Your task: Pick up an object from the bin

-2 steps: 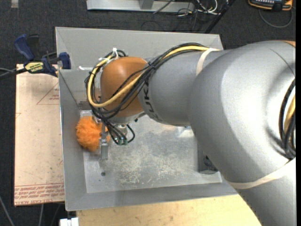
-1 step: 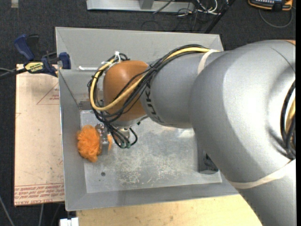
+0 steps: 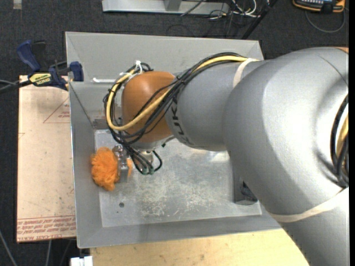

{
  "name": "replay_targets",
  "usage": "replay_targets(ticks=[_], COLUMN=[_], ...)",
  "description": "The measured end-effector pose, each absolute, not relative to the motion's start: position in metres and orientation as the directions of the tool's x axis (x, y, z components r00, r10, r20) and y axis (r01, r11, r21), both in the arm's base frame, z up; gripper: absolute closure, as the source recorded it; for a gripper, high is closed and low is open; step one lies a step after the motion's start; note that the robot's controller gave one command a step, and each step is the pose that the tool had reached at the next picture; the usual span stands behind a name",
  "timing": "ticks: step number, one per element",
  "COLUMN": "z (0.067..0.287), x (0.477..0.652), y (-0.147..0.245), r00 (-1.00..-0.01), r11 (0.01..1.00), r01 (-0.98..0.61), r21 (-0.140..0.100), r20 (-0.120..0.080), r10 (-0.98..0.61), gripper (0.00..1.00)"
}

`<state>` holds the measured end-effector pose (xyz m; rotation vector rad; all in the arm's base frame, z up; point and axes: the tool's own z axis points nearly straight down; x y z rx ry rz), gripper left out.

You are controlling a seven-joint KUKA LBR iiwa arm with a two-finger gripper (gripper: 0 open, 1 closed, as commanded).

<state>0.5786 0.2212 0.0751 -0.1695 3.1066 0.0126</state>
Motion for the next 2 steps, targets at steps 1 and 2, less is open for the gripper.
replay_targets(ticks=[1, 2], z=[0.2305, 0.2286], x=[0.6123, 0.6112], y=[0.1926, 0.1928], r00=[-0.984, -0.984], r11=[0.984, 0.984], r01=[-0.176, -0.177], r21=[0.005, 0.006], r20=[-0.039, -0.035], r10=[-0.176, -0.176], gripper=[1.00, 1.00])
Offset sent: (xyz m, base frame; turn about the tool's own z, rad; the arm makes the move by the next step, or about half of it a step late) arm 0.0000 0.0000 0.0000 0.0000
